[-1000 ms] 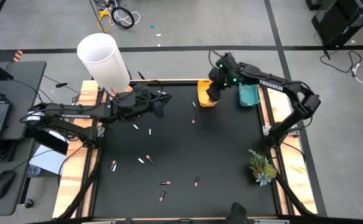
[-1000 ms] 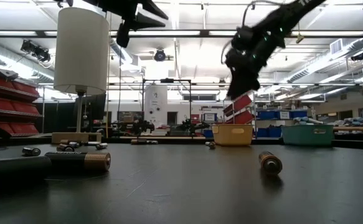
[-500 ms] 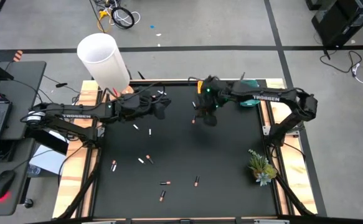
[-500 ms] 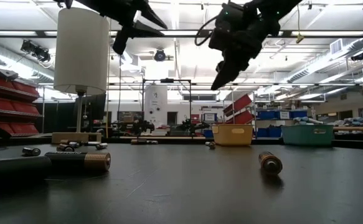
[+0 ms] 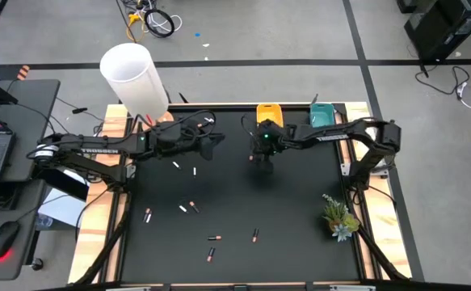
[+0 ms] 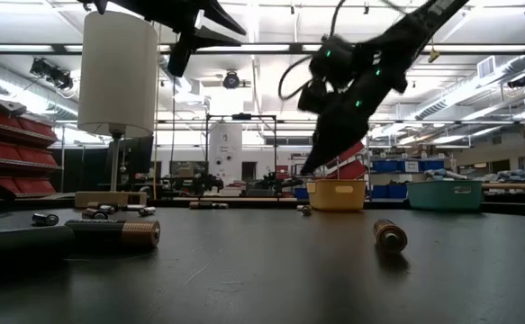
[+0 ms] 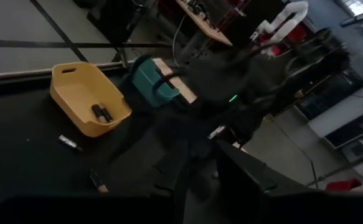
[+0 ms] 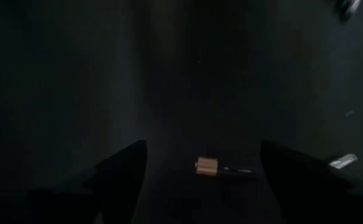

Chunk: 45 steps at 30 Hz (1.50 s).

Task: Sort batteries
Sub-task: Adjust the yellow bin on the table

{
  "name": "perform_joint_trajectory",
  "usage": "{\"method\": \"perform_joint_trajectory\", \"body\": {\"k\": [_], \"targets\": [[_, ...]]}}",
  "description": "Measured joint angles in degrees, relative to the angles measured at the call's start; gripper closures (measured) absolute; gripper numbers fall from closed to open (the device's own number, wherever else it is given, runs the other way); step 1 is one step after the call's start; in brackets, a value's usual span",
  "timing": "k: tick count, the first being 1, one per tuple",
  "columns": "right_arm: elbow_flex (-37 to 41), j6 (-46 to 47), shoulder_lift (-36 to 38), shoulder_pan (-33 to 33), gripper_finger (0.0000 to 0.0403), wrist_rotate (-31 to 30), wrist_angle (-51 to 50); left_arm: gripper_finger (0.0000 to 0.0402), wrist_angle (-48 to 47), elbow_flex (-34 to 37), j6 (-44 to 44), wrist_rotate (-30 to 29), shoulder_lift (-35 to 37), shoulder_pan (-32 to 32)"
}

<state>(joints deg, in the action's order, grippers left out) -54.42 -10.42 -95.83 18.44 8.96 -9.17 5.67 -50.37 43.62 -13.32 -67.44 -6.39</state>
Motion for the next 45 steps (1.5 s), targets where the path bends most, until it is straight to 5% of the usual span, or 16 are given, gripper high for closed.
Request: {"method": "perform_joint_trajectory", "body": {"k": [12, 25, 32, 45], "targets": [[0.29, 1.78, -6.18, 0.61, 0.0114, -1.71, 4.91, 0.0305, 3.95, 0.0, 0.13, 2.07, 0.0, 0.13], [13.11, 7.71, -6.1, 3.13, 0.0162, 1.94, 32.35, 0.0305, 3.47, 0.0, 3.53, 2.07, 0.0, 0.15], [19.57, 5.45, -6.1, 3.13, 0.0149, 1.35, 44.75, 0.0305, 3.41, 0.0, 5.4, 2.05, 0.0, 0.15], [19.74, 5.25, 0.45, 1.0, 0.0123, -3.15, 43.58, 0.0305, 3.82, 0.0, 6.63, 2.86, 0.0, 0.15]]}}
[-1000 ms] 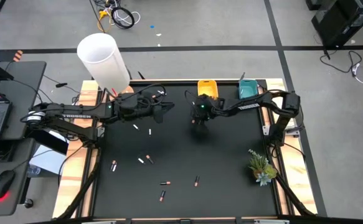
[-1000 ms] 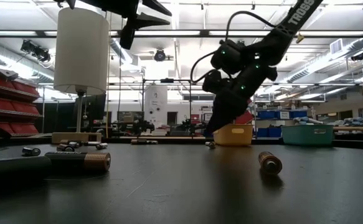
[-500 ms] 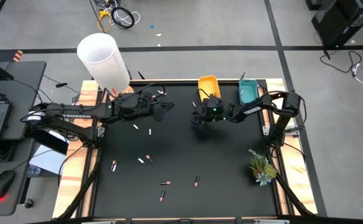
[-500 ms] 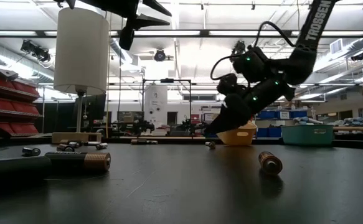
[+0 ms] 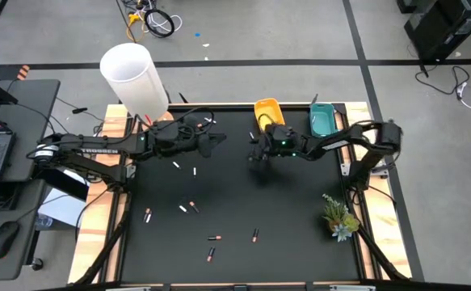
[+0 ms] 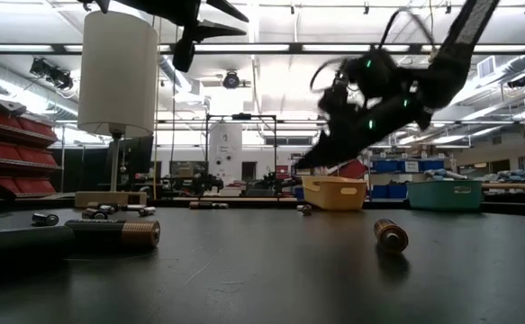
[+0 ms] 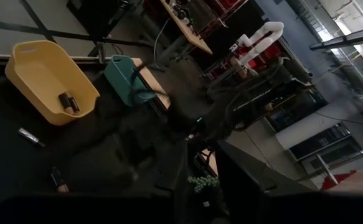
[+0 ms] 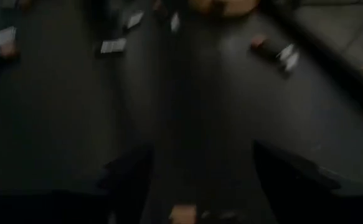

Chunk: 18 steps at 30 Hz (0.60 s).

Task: Sort batteries
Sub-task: Adjust the yellow bin on the table

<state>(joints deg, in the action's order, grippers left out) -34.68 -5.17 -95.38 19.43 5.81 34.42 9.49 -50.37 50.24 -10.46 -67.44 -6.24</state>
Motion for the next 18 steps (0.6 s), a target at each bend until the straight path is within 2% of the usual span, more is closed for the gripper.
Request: {"method": "perform_joint_trajectory", "body": {"k": [4, 8, 12, 18], "targets": [[-0.09, 6.88, 10.84, 2.34, 0.014, -6.11, -6.57, 0.0305, 0.0, 0.0, 1.04, 1.52, 0.0, 0.02], [-6.02, 5.13, 18.03, 8.12, 0.0164, -10.76, -23.55, 0.0305, 0.0, 0.0, 0.97, 2.21, 0.0, 0.02], [-14.38, 3.2, 14.91, 15.51, 0.0184, -8.85, -40.34, 0.0305, -0.09, 0.0, -1.35, 2.2, 0.0, 0.02], [-24.69, -0.67, 5.3, 22.43, 0.0198, -7.4, -53.09, 0.0305, -0.15, 0.0, -2.09, 2.18, 0.0, 0.02]]}}
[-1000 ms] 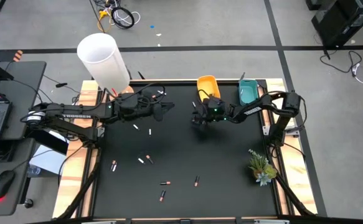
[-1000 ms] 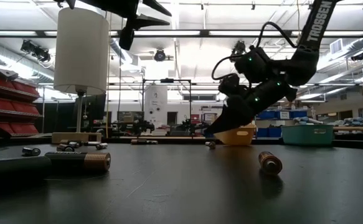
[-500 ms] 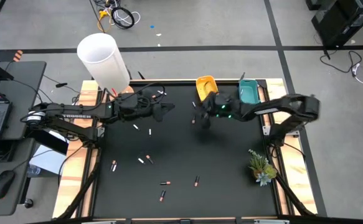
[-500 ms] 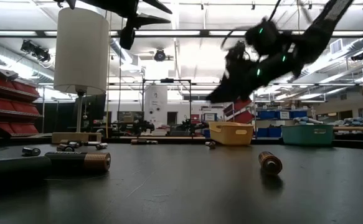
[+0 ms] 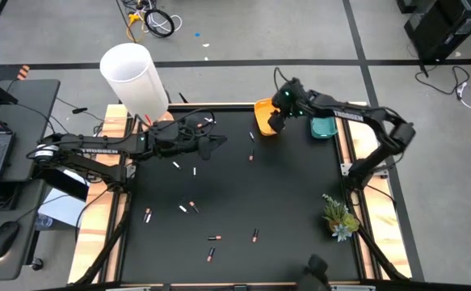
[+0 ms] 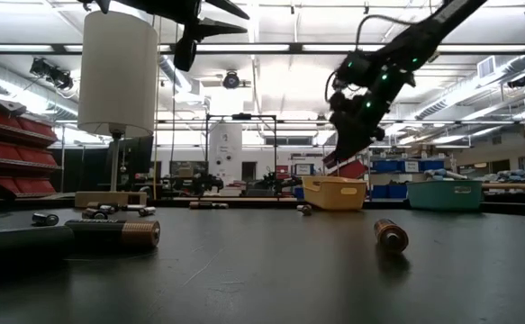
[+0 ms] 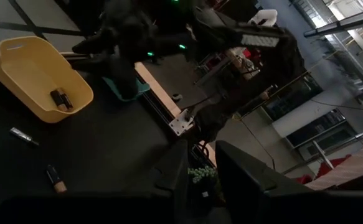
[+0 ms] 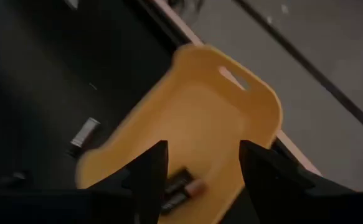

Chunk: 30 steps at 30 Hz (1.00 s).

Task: Sort batteries
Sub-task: Adjust the yellow bin on the table

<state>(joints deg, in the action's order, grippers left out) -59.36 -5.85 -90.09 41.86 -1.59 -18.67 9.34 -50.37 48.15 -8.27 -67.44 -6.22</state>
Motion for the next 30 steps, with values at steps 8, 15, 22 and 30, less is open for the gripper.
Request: {"method": "perform_joint_trajectory", "body": {"k": [8, 15, 22, 30], "targets": [[-10.06, -3.29, -7.43, 1.51, 0.0201, -2.01, -10.51, 0.0305, 1.45, 0.02, 0.36, -0.04, 0.0, 0.33], [-11.38, -9.17, -7.24, -1.93, 0.0205, -1.35, -15.17, 0.0305, 2.94, 0.02, 0.43, -0.37, 0.04, 1.09], [-11.36, -16.03, -10.06, -2.79, 0.0208, -0.33, -19.31, 0.0305, 2.89, 0.02, 0.21, -0.88, 0.04, 1.09], [-11.36, -16.33, -13.92, -2.6, 0.0219, -0.96, -26.96, 0.0305, 3.26, 0.02, 0.19, -0.85, 0.04, 1.09]]}}
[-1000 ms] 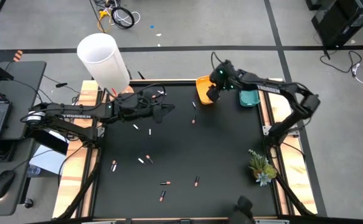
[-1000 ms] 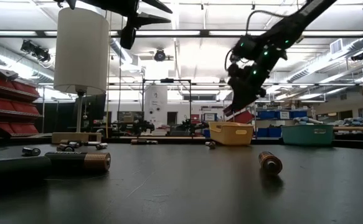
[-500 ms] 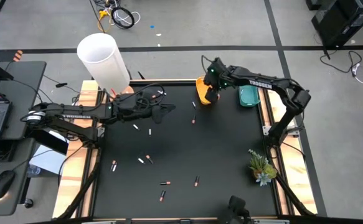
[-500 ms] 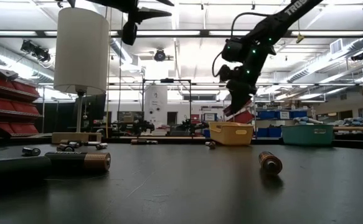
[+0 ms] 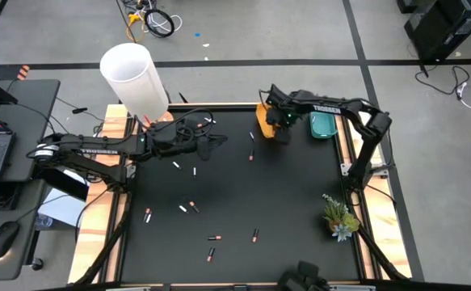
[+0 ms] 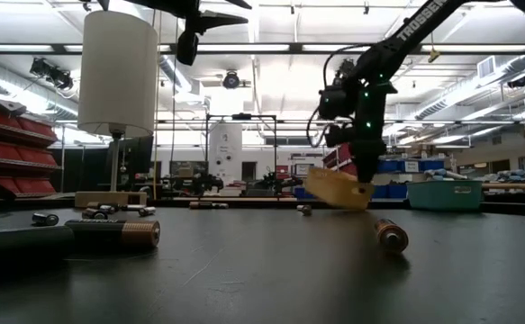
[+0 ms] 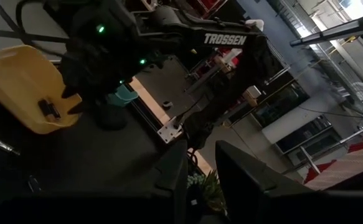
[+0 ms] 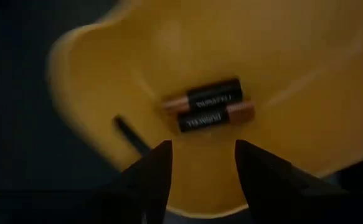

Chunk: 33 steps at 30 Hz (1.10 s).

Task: Sort batteries
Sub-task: Adjust the yellow bin on the table

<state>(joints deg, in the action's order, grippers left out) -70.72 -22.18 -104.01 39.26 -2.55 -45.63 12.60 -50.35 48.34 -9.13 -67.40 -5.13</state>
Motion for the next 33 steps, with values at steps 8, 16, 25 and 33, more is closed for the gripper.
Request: {"method": "perform_joint_trajectory", "body": {"k": [8, 16, 25, 33], "targets": [[0.04, 1.83, 0.68, -1.29, 0.0232, -0.83, -4.14, 0.0305, 0.07, 0.0, 0.1, 0.02, 0.0, 0.0], [-1.54, 6.65, 0.92, -3.71, 0.0233, -0.87, -6.81, 0.0305, 1.38, 0.0, 0.04, 0.04, 0.0, 0.0], [-5.68, 1.77, 0.74, -3.69, 0.0234, -0.38, 5.7, 0.0305, 1.36, 0.0, 0.12, 0.08, -0.02, 0.0], [-5.68, 1.64, -2.79, 0.18, 0.0234, -0.87, 6.13, 0.0305, 1.33, 0.0, 0.06, 0.11, -0.02, 0.0]]}}
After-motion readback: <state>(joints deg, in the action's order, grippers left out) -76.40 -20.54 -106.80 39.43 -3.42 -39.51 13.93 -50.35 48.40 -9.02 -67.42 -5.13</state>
